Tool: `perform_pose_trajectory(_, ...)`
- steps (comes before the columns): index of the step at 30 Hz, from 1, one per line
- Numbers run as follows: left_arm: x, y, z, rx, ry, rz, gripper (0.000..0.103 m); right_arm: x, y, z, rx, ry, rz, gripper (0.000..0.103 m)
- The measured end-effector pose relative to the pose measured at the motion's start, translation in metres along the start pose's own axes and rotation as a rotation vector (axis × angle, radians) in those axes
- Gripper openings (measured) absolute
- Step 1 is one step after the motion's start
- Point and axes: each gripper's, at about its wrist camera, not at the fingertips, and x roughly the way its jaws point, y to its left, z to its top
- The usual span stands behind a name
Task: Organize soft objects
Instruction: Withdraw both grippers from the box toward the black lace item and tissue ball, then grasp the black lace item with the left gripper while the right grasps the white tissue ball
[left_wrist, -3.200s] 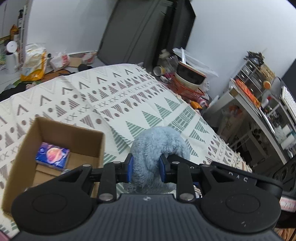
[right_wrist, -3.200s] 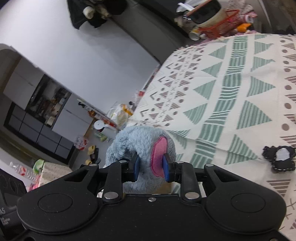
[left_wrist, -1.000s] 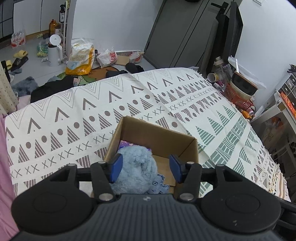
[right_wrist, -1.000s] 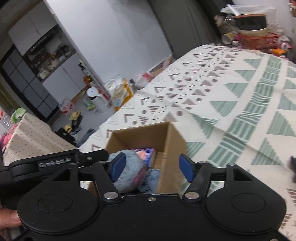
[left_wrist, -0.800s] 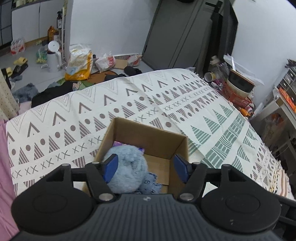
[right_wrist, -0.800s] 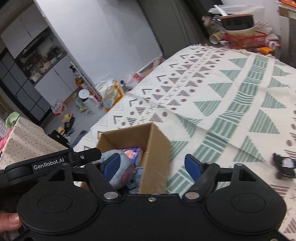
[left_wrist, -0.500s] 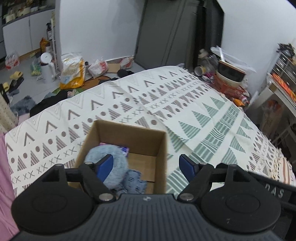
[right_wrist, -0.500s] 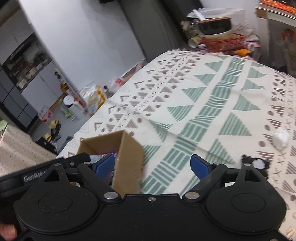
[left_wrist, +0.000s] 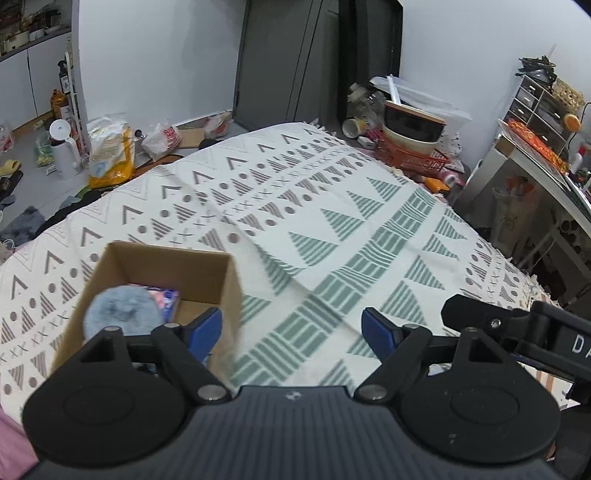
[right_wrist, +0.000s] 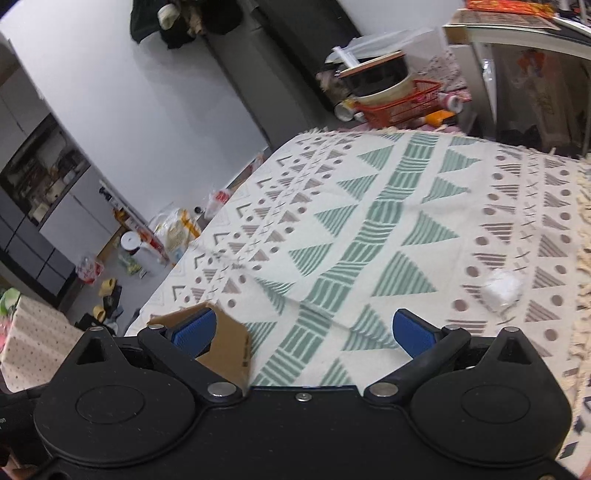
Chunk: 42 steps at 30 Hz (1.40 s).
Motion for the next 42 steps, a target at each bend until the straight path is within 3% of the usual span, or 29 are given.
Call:
perform_pose_trajectory(13, 0.026, -0.063, -0.016, 0.035, 0.056, -0.021, 0.092, -0.024, -0.057, 0.017, 0.062, -0.084, -0.043, 0.103)
perform_pose_trajectory(18, 0.038, -0.082, -0.027, 0.044, 0.069, -0.042, 0.102, -0.03, -0.082, 0.021, 0.086, -0.104, -0.073, 0.103)
perform_pose_trajectory(25, 0.053, -0.106, -0.037, 0.043, 0.097, -0.105, 0.102, -0.029, -0.122, 0.026, 0.168, -0.098, -0.097, 0.103)
perform_pose_trajectory(30, 0.069, -0.123, -0.043, 0.027, 0.161, -0.14, 0.102, -0.033, -0.157, 0.026, 0.259, -0.11, -0.095, 0.103)
perform_pose_trajectory(34, 0.081, -0.138, -0.049, 0.05, 0.185, -0.096, 0.102, -0.029, -0.18, 0.024, 0.294, -0.097, -0.125, 0.103)
perform_pose_trajectory(42, 0.111, -0.141, -0.058, -0.036, 0.205, -0.076, 0.101, -0.005, -0.204, 0.018, 0.339, -0.036, -0.09, 0.103)
